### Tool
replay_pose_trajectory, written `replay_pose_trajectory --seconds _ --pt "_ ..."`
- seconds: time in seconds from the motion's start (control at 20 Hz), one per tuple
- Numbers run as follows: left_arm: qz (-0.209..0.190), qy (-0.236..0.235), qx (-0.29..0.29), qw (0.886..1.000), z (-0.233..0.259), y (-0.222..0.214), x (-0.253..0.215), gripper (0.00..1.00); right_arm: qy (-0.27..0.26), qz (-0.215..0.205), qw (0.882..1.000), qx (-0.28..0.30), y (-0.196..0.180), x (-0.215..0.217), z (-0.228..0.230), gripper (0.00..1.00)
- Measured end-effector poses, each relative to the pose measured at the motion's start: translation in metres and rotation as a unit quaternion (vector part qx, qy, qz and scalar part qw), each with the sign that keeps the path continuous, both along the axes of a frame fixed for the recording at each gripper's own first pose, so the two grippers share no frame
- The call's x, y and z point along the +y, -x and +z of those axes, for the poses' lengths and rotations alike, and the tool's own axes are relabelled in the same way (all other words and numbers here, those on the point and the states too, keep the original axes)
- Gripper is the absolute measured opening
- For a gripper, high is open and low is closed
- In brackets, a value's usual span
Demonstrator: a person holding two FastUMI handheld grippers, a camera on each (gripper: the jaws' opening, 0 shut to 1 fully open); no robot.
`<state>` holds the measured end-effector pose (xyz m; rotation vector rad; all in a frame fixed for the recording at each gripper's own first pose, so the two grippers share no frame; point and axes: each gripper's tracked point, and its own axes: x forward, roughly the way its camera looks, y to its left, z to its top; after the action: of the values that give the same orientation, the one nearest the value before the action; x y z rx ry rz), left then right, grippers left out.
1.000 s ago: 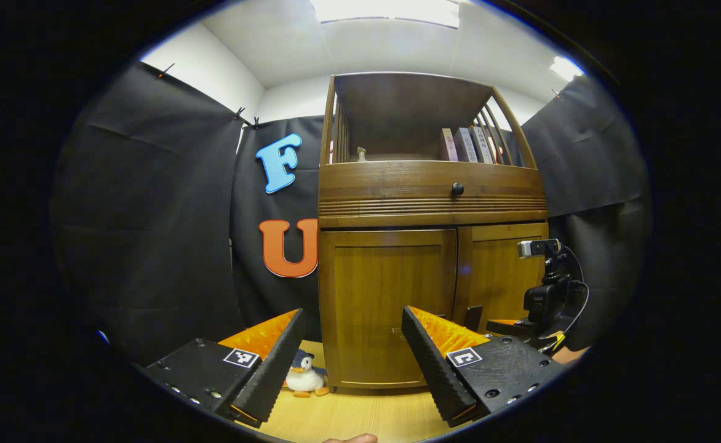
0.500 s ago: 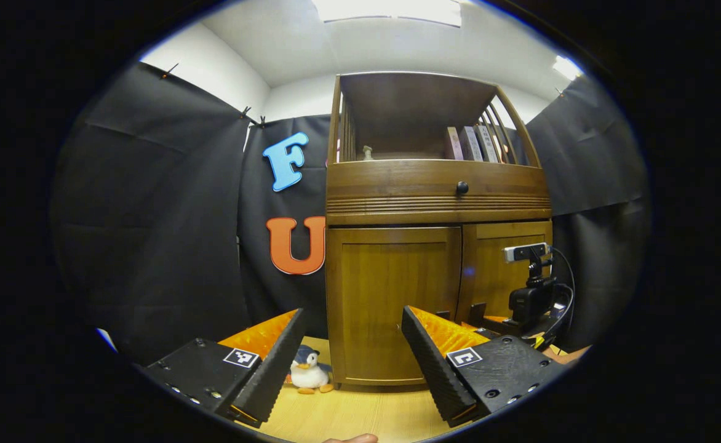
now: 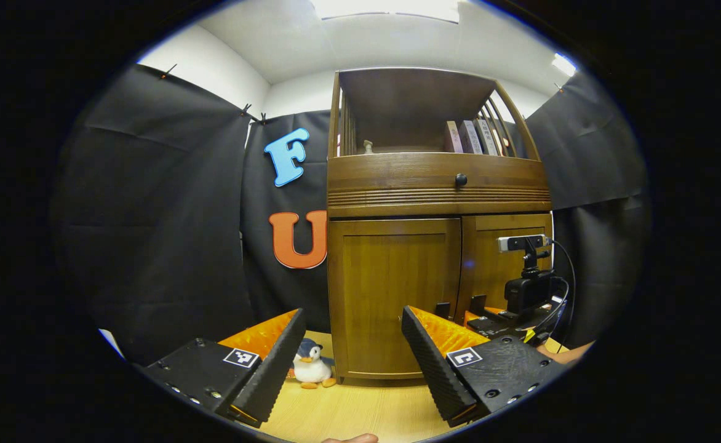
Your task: Open the right door of the double-door shoe cabinet with the right hand, and open the left door with the left hand.
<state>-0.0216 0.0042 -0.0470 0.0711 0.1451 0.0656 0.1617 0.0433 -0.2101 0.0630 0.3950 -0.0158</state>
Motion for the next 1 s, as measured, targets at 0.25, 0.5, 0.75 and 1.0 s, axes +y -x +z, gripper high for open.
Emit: replay_pose_trajectory --seconds 0.25,0.5,0.75,1.0 --pt "-0.005 0.001 0.013 1.000 -0.006 0.002 -0.002 0.95 0.000 -0.001 1.000 0.009 0.006 -0.001 0.002 0.32" --pt "-0.028 0.006 0.028 0.999 -0.015 -0.002 -0.019 0.95 -0.010 0.020 1.000 0.011 0.034 -0.005 0.006 0.31" --pt "-0.062 0.002 0.041 0.997 -0.022 -0.006 -0.048 0.95 -0.021 0.033 0.999 0.011 0.065 -0.010 0.011 0.31" --pt "-0.083 0.004 0.051 0.995 -0.028 -0.007 -0.067 0.95 -0.032 0.057 0.998 0.016 0.096 -0.023 0.016 0.31"
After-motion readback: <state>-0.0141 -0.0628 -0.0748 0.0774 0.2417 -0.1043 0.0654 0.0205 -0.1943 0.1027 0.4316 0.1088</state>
